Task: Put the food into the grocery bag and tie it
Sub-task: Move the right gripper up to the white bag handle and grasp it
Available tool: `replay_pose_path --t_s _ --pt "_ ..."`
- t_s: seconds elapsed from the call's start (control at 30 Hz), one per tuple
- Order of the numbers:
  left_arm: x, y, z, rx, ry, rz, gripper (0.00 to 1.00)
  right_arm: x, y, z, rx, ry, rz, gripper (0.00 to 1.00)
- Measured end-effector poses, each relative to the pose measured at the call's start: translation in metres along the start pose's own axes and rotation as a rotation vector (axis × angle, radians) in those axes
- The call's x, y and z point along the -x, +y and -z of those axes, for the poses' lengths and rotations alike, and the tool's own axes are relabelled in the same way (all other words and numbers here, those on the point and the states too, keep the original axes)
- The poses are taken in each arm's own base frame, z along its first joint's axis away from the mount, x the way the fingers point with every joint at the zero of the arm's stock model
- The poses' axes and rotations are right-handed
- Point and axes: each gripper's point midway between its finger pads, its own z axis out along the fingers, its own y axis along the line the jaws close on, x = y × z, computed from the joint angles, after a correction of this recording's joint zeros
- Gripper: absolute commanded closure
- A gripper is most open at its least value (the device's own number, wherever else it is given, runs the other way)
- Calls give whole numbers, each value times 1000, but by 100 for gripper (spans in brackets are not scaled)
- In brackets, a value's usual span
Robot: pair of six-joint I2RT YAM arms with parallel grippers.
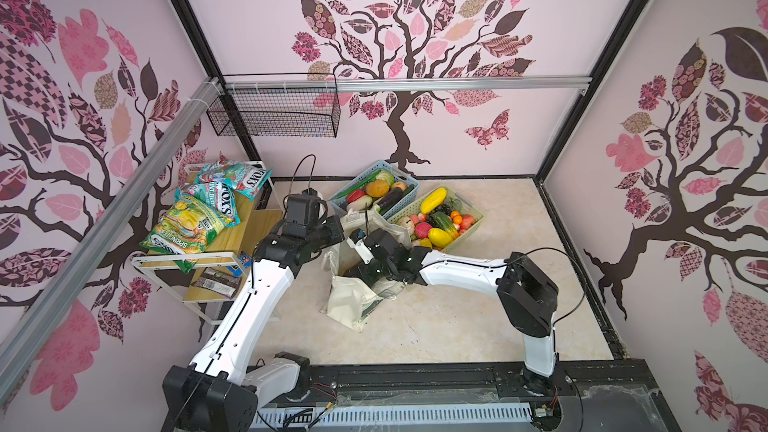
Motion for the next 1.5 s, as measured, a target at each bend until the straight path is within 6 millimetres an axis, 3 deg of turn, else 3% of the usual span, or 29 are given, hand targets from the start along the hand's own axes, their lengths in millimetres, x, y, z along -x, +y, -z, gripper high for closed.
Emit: replay_pose_path --t_s 0.2,0.4,0.53,0.67,0.77,1.0,1.3,1.43,1.5 --pt "0 1 0 4 1 1 96 35 14 55 22 -101 23 3" --pt "-1 0 0 -1 3 12 96 56 9 108 18 -183 13 8" --pt "-1 -2 0 -11 6 19 96 55 -9 142 -1 -217 -30 15" --pt "0 -3 0 -17 4 20 96 40 -32 164 -54 -222 -69 26" --pt "0 -4 0 -19 3 23 96 19 -41 164 -78 -188 -93 37" --pt "-1 -6 0 -27 7 29 96 -23 -59 146 -107 -103 -157 48" --pt "-1 -7 0 -30 5 32 96 -12 -56 131 -55 -144 -202 62" --pt "-2 -8 0 -33 6 32 96 -10 -53 129 -27 -153 -217 73" --pt "-2 -9 0 -35 7 30 96 -9 -51 129 -18 -157 -219 84"
